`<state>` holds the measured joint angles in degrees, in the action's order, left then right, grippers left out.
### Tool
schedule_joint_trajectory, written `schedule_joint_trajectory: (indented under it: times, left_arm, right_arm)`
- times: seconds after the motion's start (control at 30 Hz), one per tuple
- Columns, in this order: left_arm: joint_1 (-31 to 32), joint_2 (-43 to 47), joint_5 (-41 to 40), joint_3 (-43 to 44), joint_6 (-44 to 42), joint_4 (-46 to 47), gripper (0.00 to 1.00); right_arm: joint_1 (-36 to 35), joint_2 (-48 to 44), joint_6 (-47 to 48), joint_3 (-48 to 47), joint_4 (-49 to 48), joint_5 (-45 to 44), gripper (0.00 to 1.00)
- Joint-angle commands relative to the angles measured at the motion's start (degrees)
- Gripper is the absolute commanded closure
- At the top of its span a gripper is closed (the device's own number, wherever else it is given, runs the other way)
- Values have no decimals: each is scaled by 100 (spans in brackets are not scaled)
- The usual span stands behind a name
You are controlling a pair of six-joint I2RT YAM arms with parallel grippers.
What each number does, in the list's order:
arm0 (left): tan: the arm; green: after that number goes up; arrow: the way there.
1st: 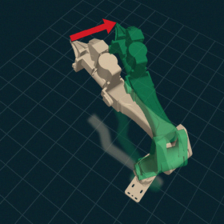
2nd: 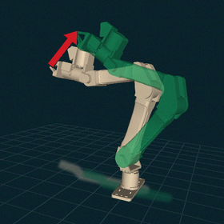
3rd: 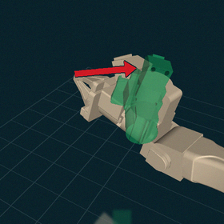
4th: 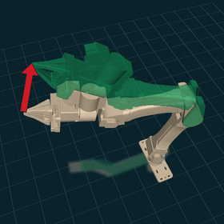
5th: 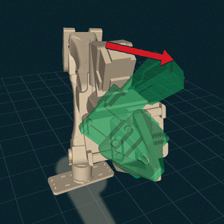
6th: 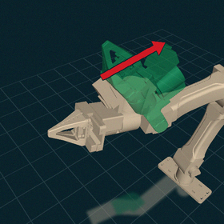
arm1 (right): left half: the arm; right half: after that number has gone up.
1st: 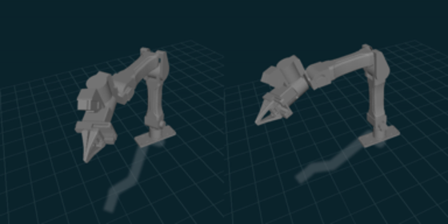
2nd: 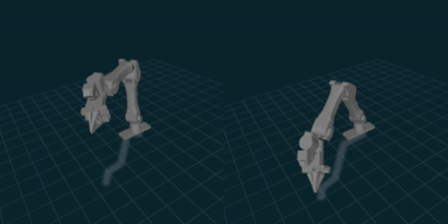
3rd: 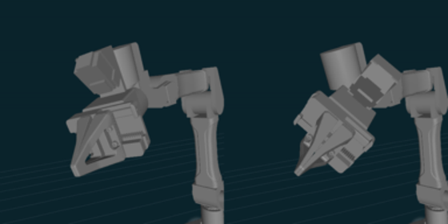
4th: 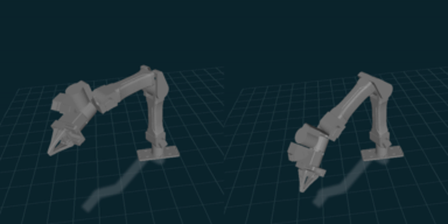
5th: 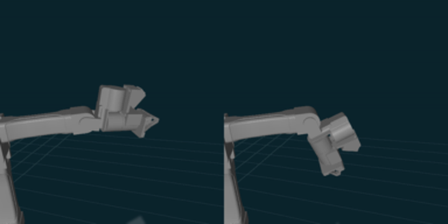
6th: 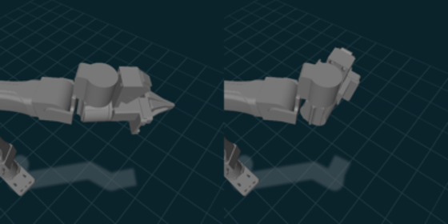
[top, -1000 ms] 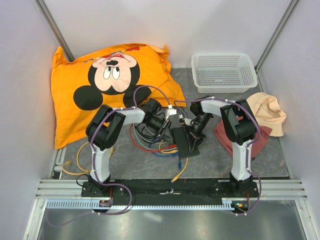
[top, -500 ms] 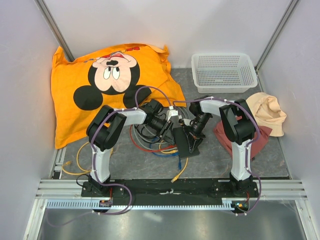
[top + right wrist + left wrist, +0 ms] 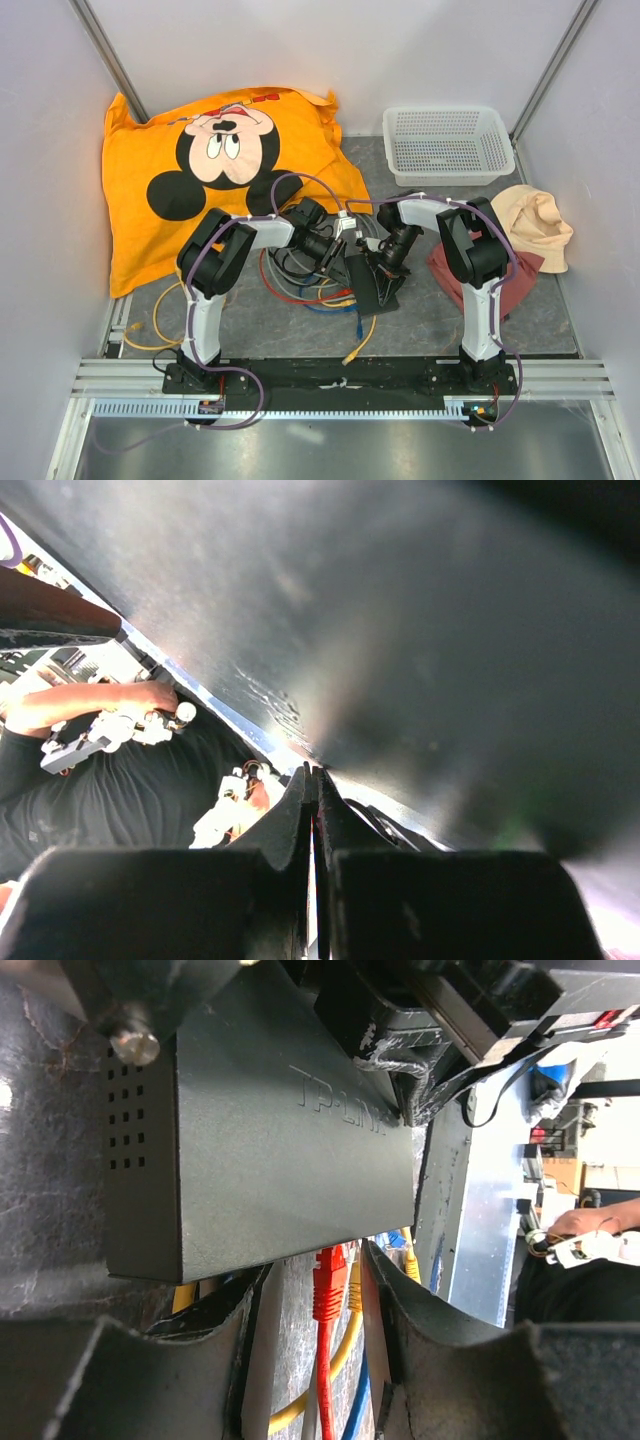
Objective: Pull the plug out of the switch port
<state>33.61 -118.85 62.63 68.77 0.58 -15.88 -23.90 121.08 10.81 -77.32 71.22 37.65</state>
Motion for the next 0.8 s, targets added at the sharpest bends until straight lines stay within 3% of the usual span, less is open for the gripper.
schedule_joint_trajectory:
  times: [0.0,0.3,0.77]
  left_arm:
    - [50,-130,408,5,100,305,59]
    - [76,-297,540,154,-365,-73,66]
    - [85,-235,373,110,-401,-73,66]
  right_arm:
    - [-176,768,264,173,-2051,-1418,100]
    - [-203,759,290,173,-2051,-1436,100]
    - [-203,865,273,121,-2051,-1418,100]
